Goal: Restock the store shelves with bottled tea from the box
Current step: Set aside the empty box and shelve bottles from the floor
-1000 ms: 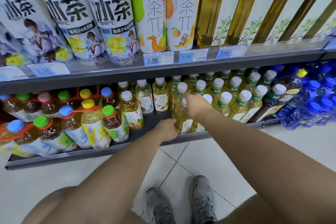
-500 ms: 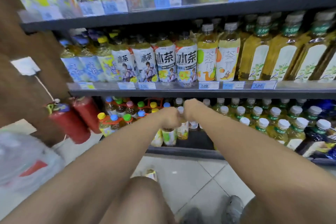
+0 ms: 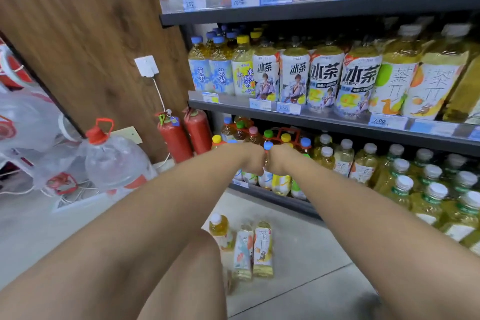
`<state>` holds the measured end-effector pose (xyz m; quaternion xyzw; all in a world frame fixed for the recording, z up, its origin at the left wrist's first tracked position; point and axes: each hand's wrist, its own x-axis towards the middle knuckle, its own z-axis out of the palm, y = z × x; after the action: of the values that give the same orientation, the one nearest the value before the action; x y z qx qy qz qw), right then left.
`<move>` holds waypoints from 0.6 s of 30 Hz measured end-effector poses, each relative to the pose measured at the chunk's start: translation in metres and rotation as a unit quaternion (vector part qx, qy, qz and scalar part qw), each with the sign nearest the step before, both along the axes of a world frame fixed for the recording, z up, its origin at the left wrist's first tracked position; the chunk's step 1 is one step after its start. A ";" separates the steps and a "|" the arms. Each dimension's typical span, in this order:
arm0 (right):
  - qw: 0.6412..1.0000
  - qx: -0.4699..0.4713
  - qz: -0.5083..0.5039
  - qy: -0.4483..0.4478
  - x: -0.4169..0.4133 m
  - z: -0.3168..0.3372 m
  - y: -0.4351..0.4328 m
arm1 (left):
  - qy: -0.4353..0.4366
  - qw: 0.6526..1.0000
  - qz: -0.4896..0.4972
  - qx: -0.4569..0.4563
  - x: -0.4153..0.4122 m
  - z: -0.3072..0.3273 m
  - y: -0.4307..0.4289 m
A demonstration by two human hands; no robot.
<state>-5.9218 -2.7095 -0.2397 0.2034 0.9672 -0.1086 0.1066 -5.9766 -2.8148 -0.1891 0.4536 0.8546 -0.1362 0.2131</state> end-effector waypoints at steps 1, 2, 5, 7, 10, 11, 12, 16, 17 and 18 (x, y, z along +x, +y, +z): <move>1.000 -0.005 0.002 0.001 -0.004 -0.003 -0.004 | 0.000 1.000 0.008 -0.002 -0.005 -0.008 -0.007; 1.000 -0.007 0.006 -0.003 -0.007 -0.008 -0.008 | 0.004 1.000 0.014 -0.003 -0.009 -0.018 -0.013; 1.000 -0.022 0.007 -0.011 -0.016 -0.025 -0.022 | -0.002 1.000 0.023 0.001 -0.019 -0.051 -0.029; 0.999 -0.031 0.018 -0.010 -0.021 -0.043 -0.033 | -0.012 1.000 0.023 -0.006 -0.024 -0.072 -0.041; 0.997 -0.056 0.037 -0.041 -0.032 -0.078 -0.053 | -0.048 0.998 0.029 -0.002 -0.035 -0.109 -0.062; 0.995 -0.055 0.054 -0.056 -0.036 -0.088 -0.062 | -0.062 0.997 0.042 -0.002 -0.040 -0.124 -0.072; 0.993 -0.054 0.071 -0.071 -0.041 -0.100 -0.072 | -0.074 0.996 0.053 -0.007 -0.044 -0.141 -0.084; 0.982 -0.085 0.129 -0.112 -0.047 -0.147 -0.117 | -0.103 0.991 0.079 -0.023 -0.054 -0.202 -0.135; 0.977 -0.123 0.133 -0.116 -0.045 -0.161 -0.129 | -0.110 0.989 0.091 -0.026 -0.056 -0.215 -0.149; 0.969 -0.163 0.143 -0.121 -0.042 -0.175 -0.141 | -0.114 0.987 0.108 -0.023 -0.058 -0.227 -0.163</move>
<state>-5.9643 -2.8504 -0.4145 0.0545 0.9354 -0.2230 0.2690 -6.0347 -2.9777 -0.4164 0.3657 0.8655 -0.0799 0.3328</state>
